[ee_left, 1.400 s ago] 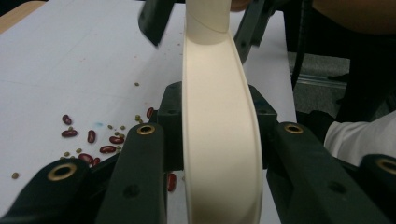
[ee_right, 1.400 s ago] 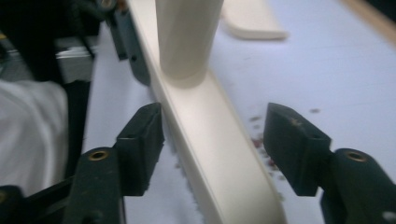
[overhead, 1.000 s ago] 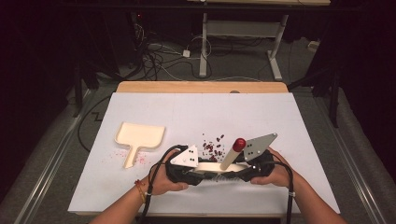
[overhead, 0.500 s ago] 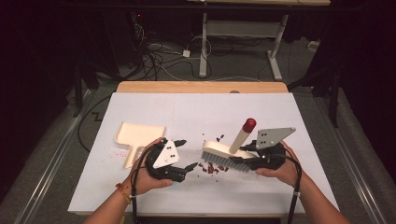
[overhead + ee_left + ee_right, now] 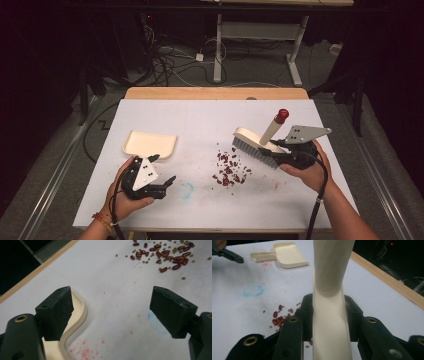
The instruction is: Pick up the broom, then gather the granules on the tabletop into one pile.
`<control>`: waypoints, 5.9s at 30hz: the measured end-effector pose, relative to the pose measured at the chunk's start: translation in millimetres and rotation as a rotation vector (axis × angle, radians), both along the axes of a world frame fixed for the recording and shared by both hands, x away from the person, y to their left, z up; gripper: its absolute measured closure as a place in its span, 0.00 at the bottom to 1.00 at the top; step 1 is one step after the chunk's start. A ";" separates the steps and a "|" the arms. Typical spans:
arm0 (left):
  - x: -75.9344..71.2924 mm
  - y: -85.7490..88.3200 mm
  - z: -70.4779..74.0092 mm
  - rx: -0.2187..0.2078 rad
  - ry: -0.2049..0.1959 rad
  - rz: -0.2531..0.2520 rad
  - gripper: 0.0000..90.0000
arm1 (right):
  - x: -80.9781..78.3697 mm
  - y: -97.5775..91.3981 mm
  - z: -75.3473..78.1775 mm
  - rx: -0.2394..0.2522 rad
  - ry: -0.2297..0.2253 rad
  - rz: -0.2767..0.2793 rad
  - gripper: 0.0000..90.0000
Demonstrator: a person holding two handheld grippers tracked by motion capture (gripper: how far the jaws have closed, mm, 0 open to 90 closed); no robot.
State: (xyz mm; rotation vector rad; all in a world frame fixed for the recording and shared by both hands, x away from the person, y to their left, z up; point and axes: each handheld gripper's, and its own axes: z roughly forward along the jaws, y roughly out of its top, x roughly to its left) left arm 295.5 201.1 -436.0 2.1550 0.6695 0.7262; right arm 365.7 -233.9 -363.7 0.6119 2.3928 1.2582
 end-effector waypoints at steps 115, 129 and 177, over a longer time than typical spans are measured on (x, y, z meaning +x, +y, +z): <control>-3.0 7.0 -23.3 0.077 0.093 0.003 0.20 | 65.1 145.1 -71.5 -0.214 -0.153 0.391 0.75; -3.3 3.8 -24.3 0.088 0.104 -0.001 0.20 | 44.6 101.1 -66.6 -0.214 -0.124 0.545 0.75; -4.6 -6.1 -19.7 0.120 0.069 -0.043 0.20 | -21.6 66.8 -57.1 -0.334 -0.031 -0.320 0.75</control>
